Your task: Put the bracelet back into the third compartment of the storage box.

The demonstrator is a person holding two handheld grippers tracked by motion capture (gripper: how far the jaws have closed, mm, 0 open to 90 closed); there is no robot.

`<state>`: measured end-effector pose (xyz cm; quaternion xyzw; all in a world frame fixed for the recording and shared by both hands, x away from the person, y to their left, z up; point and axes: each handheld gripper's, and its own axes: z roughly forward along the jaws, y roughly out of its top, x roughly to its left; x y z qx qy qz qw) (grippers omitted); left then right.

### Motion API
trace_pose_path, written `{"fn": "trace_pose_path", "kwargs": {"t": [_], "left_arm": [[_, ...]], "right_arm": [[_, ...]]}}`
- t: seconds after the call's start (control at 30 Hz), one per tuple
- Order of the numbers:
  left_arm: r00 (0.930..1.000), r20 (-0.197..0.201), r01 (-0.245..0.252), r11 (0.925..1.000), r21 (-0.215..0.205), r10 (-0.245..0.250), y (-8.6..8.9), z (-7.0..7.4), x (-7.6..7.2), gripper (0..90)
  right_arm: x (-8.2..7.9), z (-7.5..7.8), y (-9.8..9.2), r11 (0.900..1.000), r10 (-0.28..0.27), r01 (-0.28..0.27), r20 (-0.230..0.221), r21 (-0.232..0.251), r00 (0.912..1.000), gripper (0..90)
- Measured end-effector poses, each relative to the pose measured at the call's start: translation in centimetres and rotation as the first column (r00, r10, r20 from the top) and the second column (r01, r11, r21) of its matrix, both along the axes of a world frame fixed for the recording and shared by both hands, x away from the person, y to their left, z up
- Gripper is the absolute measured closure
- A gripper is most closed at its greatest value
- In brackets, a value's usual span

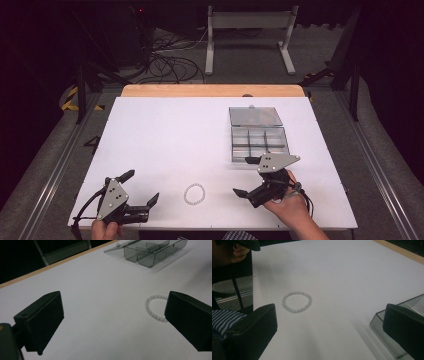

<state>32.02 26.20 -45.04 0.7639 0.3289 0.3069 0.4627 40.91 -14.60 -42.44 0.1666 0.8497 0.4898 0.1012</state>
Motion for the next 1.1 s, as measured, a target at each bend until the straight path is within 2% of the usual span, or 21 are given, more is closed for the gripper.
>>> {"fn": "trace_pose_path", "kwargs": {"t": [0.57,0.67,0.93,1.1], "left_arm": [[1.0000,-0.004,0.006,1.0000,-0.005,-0.006,0.1,0.0,0.0,3.0],[1.0000,-0.004,0.006,1.0000,-0.004,-0.006,0.1,0.0,0.0,3.0],[1.0000,-0.002,0.008,1.0000,0.002,-0.008,0.1,0.0,0.0,3.0],[0.9999,-0.004,0.010,0.9999,-0.003,-0.010,0.1,0.0,0.0,3.0]], "right_arm": [[0.4,0.5,4.6,0.995,0.091,-0.091,-0.014,-0.026,0.9958,0.5],[0.4,0.5,5.2,0.994,0.109,-0.109,-0.030,-0.010,0.9936,0.5],[0.5,0.6,6.6,0.991,0.136,-0.137,-0.037,-0.012,0.9900,0.5],[0.6,0.6,7.4,0.987,0.158,-0.158,-0.052,0.007,0.9861,0.6]]}}
